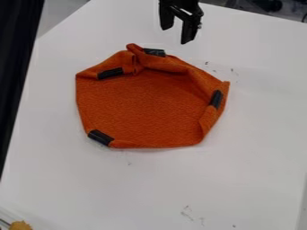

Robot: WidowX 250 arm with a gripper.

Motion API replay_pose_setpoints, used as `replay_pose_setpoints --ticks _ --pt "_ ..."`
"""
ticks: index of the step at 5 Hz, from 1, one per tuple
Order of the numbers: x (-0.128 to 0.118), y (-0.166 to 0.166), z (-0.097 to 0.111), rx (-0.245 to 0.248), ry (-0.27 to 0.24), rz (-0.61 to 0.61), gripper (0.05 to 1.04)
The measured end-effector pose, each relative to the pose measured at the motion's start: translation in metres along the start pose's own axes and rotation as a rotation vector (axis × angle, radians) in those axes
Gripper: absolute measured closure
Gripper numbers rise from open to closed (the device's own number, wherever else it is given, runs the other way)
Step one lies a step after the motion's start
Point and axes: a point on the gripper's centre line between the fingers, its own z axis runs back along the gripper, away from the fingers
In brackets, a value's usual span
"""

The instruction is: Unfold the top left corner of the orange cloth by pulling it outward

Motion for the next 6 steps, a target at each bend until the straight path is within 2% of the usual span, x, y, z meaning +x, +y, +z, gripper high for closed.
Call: replay_pose_setpoints --ticks 1,2,3,4,5,6 --pt "-0.006 -0.005 -0.020 -0.022 0.042 -0.003 0.084" --pt "-0.015 -0.009 -0.033 -0.022 0.067 0.012 0.084" --pt "-0.029 -0.010 -0.015 0.011 0.077 0.061 0.084" --pt "-0.048 -0.014 0.008 0.066 0.060 0.133 0.083" --pt "-0.071 -0.009 0.019 0.086 0.044 0.216 0.083" --pt "-0.103 0.018 0.004 0.074 0.047 0.327 0.083"
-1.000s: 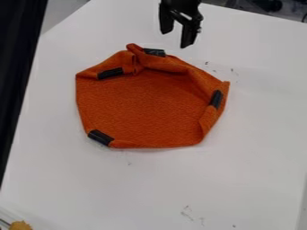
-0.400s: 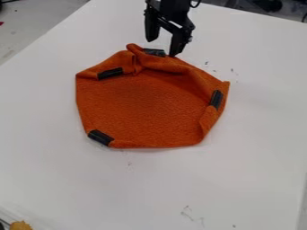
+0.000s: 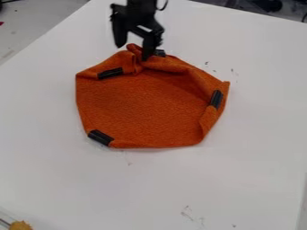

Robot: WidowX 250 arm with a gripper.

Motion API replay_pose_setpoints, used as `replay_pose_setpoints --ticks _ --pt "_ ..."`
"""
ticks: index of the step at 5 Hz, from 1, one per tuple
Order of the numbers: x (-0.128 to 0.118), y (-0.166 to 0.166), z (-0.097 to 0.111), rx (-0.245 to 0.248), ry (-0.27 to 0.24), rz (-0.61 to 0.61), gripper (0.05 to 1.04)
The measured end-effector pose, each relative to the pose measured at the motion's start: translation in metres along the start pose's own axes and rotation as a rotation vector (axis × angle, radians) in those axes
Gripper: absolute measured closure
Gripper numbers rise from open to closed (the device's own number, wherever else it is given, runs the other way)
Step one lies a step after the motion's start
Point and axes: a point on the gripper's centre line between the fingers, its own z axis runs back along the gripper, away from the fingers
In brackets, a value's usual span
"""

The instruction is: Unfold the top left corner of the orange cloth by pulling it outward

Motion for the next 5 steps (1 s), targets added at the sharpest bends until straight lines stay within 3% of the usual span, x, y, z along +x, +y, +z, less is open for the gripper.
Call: replay_pose_setpoints --ticks 1,2,4,5 --pt "-0.010 0.024 -0.018 -0.038 -0.042 0.075 0.084" --pt "-0.019 0.043 -0.038 -0.074 -0.043 0.119 0.084" --pt "-0.014 0.041 -0.052 -0.132 -0.003 0.070 0.084" --pt "-0.011 0.038 -0.051 -0.086 0.000 0.046 0.084"
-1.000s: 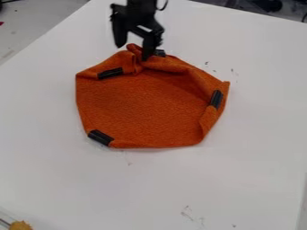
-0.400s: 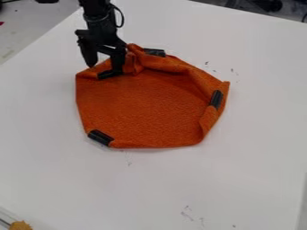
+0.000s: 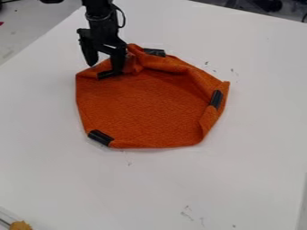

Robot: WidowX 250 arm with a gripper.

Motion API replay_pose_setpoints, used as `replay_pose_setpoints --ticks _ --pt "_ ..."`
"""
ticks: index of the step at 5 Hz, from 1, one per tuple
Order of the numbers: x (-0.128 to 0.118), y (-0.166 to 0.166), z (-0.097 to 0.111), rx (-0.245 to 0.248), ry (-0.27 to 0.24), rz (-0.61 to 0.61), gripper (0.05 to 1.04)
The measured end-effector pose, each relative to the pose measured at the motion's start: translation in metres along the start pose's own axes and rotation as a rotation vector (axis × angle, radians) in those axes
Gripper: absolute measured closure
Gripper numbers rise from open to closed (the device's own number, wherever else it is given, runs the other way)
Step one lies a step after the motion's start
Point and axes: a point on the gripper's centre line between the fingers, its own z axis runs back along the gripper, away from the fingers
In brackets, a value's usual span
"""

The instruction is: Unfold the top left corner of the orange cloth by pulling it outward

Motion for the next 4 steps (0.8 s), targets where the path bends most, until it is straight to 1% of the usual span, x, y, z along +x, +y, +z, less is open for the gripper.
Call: replay_pose_setpoints --ticks 1,2,3,4 --pt "-0.0001 -0.0142 -0.0010 0.029 0.000 -0.036 0.084" --pt "-0.0011 -0.0165 0.0081 0.032 -0.009 -0.019 0.084" --pt "-0.0051 -0.0202 0.0030 0.028 -0.002 -0.011 0.084" --pt "-0.0009 -0.0215 0.0058 0.021 -0.013 -0.032 0.083"
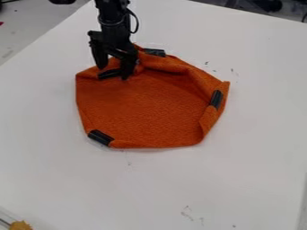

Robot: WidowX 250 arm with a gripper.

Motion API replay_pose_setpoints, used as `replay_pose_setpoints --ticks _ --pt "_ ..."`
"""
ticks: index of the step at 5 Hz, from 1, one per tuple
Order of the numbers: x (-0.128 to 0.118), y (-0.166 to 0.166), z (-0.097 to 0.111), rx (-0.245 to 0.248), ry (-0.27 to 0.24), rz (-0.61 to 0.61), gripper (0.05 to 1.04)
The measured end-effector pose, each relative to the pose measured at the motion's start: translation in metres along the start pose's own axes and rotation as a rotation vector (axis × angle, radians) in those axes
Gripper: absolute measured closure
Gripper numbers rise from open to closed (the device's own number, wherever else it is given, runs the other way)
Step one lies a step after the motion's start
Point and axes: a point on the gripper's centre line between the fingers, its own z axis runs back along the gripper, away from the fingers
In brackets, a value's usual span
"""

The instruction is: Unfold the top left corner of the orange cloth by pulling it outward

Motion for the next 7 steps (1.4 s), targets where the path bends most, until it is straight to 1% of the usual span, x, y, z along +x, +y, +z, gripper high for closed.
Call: replay_pose_setpoints --ticks 1,2,3,4,5,6,7 --pt "0.008 -0.004 -0.008 -0.045 0.001 -0.010 0.084" --pt "0.011 0.001 -0.022 -0.088 0.003 -0.001 0.117" --pt "0.015 0.007 -0.023 -0.104 0.005 0.005 0.387" --pt "0.017 0.009 -0.024 -0.107 0.010 0.005 0.672" --pt "0.018 0.007 -0.024 -0.113 0.017 0.001 0.872" --pt "0.018 0.003 -0.018 -0.107 0.054 0.005 0.989" --pt "0.034 0.013 0.002 -0.069 0.033 0.015 1.016"
